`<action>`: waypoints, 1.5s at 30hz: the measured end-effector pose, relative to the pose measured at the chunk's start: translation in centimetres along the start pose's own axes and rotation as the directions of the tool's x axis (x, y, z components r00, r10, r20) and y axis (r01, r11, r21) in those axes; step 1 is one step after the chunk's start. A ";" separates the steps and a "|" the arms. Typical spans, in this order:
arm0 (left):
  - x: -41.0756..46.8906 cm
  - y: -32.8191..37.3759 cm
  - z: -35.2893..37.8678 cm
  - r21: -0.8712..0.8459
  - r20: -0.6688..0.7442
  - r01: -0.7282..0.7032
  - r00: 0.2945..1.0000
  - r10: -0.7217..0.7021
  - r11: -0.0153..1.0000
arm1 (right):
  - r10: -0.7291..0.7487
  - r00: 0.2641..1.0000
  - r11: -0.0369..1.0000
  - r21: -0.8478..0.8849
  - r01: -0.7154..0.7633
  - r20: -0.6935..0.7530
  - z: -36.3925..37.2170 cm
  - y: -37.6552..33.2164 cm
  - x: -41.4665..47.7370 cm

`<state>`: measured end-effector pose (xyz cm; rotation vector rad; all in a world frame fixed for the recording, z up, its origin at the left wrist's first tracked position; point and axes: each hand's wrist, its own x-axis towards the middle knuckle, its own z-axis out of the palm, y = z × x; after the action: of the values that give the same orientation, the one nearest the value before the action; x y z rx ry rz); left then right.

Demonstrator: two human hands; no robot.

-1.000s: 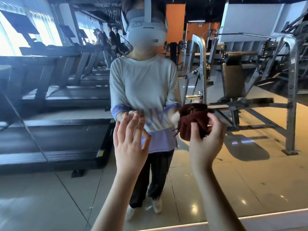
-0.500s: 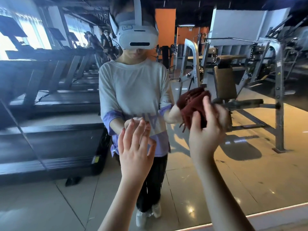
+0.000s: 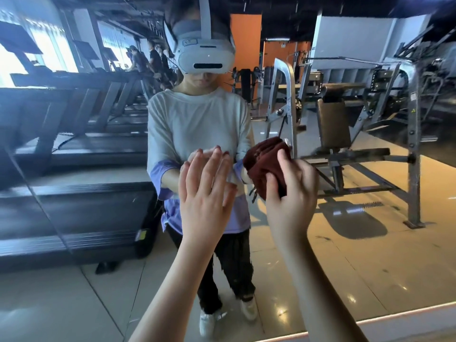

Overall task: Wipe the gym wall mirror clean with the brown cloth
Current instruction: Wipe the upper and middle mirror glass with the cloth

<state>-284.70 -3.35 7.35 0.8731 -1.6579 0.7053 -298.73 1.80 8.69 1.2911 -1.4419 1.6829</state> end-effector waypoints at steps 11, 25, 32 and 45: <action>-0.2 1.7 0.4 0.041 -0.049 0.117 0.992 -0.114 0.992 | 0.181 0.979 0.982 0.034 -0.185 0.096 -1.8 2.2 -1.3; -0.7 2.9 1.0 0.110 -0.029 0.168 0.986 -0.166 0.980 | 0.152 0.948 0.987 0.003 -0.159 0.281 -2.6 4.4 -4.9; -3.0 3.5 1.0 0.052 0.065 0.073 0.995 -0.076 0.996 | 0.400 0.911 0.914 0.036 -0.405 0.099 -3.5 6.4 -4.9; -4.3 3.2 1.9 0.062 0.080 0.038 0.996 -0.043 0.997 | 0.482 0.841 0.872 -0.046 -0.487 0.246 -2.5 5.4 -11.1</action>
<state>-287.80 -2.29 2.65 0.9876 -1.6936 0.7030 -300.13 4.62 -3.55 1.2504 -2.0471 1.8960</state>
